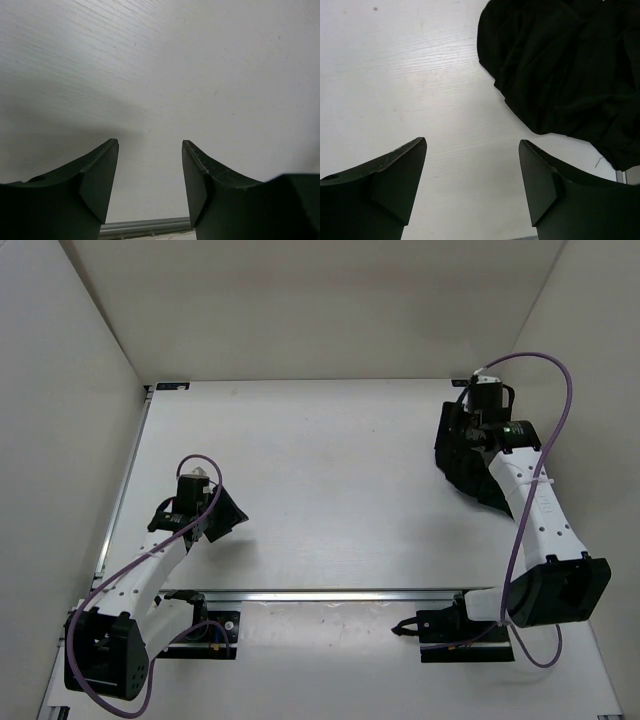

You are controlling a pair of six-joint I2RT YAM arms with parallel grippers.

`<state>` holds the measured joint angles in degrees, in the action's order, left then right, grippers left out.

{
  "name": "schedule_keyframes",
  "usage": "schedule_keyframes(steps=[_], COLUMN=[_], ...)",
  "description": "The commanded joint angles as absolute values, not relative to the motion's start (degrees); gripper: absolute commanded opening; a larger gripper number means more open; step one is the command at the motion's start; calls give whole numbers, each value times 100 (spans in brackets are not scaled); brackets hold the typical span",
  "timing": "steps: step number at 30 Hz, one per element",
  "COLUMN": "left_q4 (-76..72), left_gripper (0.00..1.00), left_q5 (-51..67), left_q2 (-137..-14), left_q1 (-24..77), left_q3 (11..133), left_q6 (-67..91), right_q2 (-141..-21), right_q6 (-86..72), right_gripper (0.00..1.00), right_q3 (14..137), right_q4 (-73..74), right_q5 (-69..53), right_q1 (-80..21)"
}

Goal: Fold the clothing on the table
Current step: Grab the skirt from the pile

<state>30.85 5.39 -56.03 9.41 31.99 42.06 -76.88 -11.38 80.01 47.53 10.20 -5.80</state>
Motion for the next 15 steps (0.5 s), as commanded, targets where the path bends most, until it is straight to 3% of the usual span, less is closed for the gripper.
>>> schedule_keyframes(steps=[1,8,15], left_q4=[3032,2997,2971], left_gripper=[64,64,64], left_q5=[580,580,580], left_q2=[-5485,-5563,-5607], left_q1=[967,976,1028], left_q3=[3182,3173,3226], left_q6=[4210,4272,4341], right_q2=[-7339,-7102,-8357], right_q6=[-1073,-975,-870], right_gripper=[71,72,78], right_q3=[7823,7366,6961], right_q4=[4334,3903,3876], right_q5=[1310,713,1431], right_q1=[-712,-414,544])
